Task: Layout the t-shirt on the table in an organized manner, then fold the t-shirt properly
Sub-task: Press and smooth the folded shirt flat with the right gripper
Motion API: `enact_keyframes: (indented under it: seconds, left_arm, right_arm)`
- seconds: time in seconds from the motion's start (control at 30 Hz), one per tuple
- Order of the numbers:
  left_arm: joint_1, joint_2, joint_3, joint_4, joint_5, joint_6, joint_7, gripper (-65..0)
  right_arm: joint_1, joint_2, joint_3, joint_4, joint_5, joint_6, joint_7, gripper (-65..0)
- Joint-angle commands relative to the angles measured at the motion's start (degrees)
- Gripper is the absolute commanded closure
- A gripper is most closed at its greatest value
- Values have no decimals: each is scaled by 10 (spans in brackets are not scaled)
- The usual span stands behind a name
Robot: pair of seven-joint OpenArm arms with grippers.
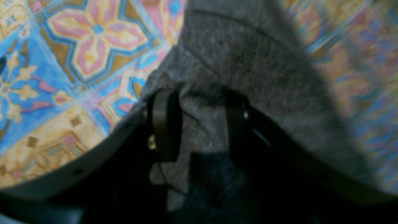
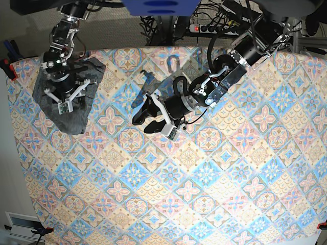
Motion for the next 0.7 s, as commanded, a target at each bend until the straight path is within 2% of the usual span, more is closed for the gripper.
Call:
enact_keyframes:
  seconds: [0.0,0.17,0.33,0.43,0.57,0.67]
  left_arm:
    - [-9,0,-3,10,-3,-5,-11,-299]
    - [-9,0,-3,11,-3,-5,-11,-299]
    - [-6,-9,-4,33,-3,-3,-11,-299]
    - [-5,-31,-5,69,-3,-3,-11,-299]
    - [-5,-69,-3,108,-3,-2,-11,-299]
    - [0,-92,-3,112,-3,-2,-11,-299]
  right_arm:
    - [1,6,2,-2,2,0,1,-242]
    - [-3,3,4,38,2,0,-3,-242]
    - [-27,3,14,171,1,0,-4,-242]
    - [-30,1,40,202,1,0,-11,-242]
    - [-26,1,57,201,1,0,-76,-242]
    - [-29,1,72,201,1,0,-90,-242]
